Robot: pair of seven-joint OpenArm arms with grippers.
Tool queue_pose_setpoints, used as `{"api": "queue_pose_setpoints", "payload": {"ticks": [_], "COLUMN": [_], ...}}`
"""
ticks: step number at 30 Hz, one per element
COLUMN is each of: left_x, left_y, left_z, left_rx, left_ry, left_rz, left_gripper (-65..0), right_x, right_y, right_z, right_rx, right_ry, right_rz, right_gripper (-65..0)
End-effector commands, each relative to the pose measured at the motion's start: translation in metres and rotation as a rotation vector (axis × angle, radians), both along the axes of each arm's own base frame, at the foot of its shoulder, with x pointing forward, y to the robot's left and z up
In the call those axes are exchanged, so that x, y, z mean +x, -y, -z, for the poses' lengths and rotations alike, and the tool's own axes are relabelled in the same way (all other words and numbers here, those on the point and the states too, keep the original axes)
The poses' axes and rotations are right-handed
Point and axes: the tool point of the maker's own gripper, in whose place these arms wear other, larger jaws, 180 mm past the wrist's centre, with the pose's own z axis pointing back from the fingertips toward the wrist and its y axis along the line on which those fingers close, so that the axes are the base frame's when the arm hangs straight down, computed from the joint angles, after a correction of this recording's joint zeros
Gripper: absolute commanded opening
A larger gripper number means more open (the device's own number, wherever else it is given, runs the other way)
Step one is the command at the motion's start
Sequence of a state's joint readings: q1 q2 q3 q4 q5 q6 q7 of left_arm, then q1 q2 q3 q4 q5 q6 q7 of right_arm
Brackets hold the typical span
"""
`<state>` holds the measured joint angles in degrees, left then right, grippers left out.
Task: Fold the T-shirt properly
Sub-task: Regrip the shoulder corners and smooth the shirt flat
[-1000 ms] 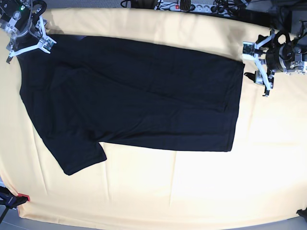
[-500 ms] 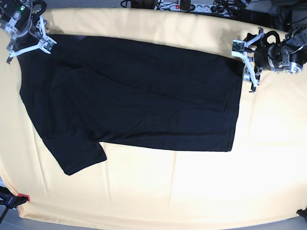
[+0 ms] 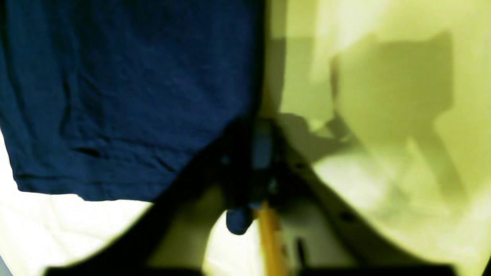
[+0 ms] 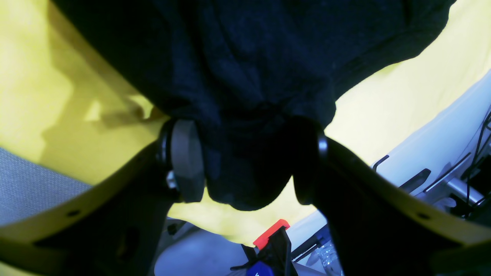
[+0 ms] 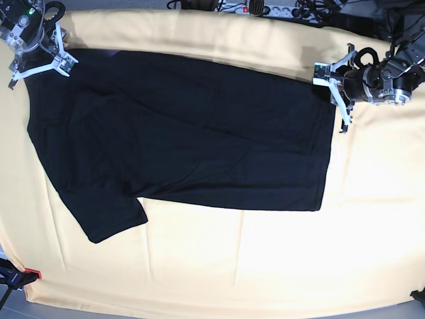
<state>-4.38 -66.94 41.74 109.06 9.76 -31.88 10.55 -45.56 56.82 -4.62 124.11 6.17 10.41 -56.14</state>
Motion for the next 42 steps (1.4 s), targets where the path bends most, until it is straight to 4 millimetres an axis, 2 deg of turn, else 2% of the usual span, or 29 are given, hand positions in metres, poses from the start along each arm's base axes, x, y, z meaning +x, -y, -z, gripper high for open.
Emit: {"api": "queue_pose_setpoints", "payload": {"ticks": [1,8,11,20,34,38,42], "left_x": [0.005,-0.001,0.004,0.012,0.046,0.050,0.065], "left_y": [0.000,0.006,0.005,0.003,0.005,0.005,0.007], "left_z": [-0.007,-0.034,-0.044,-0.048,-0.066,-0.069,-0.081], "left_rx": [0.004,0.057,0.056,0.055,0.014,0.017,-0.025], "left_ry": [0.033,0.095,0.141,0.181,0.376,0.405,0.496], "left_rz": [0.006,0.078,0.069,0.052,-0.038,-0.036,-0.083], "left_gripper": [-65.0,-65.0,-65.0,-65.0,-65.0,-65.0,-65.0], "right_x": [0.008,0.008,0.008,0.008,0.007,0.007,0.007], "right_y": [0.003,0.003,0.003,0.003,0.003,0.003,0.003], "right_z": [-0.008,-0.007,-0.007,-0.007,-0.007,-0.007,-0.007], "right_rx": [-0.019,-0.019,-0.019,-0.019,-0.017,-0.017,-0.017], "right_ry": [0.029,0.028,0.028,0.028,0.028,0.028,0.028], "right_rz": [-0.015,-0.014,-0.014,-0.014,-0.012,-0.012,-0.012], "right_gripper": [-29.0,-29.0,-29.0,-29.0,-29.0,-29.0,-29.0]}}
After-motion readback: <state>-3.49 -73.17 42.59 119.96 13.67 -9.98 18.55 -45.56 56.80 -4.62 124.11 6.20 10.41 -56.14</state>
